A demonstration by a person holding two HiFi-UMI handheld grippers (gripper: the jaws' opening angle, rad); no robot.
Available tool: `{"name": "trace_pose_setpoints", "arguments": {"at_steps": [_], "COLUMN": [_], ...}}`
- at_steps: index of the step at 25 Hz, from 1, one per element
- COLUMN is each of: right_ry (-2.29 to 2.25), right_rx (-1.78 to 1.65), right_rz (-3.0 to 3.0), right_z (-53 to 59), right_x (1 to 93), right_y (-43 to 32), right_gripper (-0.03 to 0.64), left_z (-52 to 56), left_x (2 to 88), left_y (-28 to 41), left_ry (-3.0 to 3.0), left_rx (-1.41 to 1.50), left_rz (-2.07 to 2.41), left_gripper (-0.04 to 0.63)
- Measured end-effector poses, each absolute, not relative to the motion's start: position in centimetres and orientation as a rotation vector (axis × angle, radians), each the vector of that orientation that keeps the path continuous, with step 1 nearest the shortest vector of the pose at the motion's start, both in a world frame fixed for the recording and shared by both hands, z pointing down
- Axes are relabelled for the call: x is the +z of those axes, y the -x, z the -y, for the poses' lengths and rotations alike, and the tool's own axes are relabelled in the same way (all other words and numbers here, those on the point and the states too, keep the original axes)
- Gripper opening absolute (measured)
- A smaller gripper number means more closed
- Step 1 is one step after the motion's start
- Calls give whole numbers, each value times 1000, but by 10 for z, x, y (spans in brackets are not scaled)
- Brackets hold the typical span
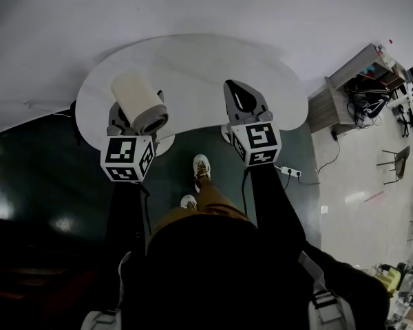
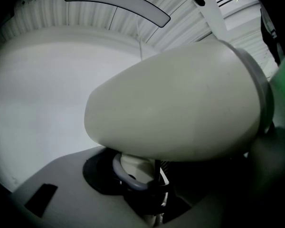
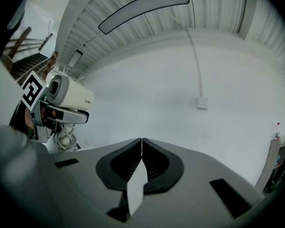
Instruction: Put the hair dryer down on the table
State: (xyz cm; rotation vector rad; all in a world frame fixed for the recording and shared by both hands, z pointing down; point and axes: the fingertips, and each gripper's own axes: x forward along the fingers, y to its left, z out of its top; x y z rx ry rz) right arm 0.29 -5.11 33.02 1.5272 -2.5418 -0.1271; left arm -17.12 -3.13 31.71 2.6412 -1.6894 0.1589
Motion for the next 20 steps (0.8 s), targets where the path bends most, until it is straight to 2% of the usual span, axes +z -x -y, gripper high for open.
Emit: {"name": "trace_pose_setpoints", "arguments": {"at_steps": [20], "right_ry": [-1383], "right_rx": [-57], "right_rz": [2620], "right_z": [220], "right_x": [358], "right_y": [22], "right_gripper": [28], "left_z": [179], "left_x": [347], "left_y": [169], "left_ry": [-2580], "left_rx": [260], "left_rz": [1724], "left_gripper": [219]}}
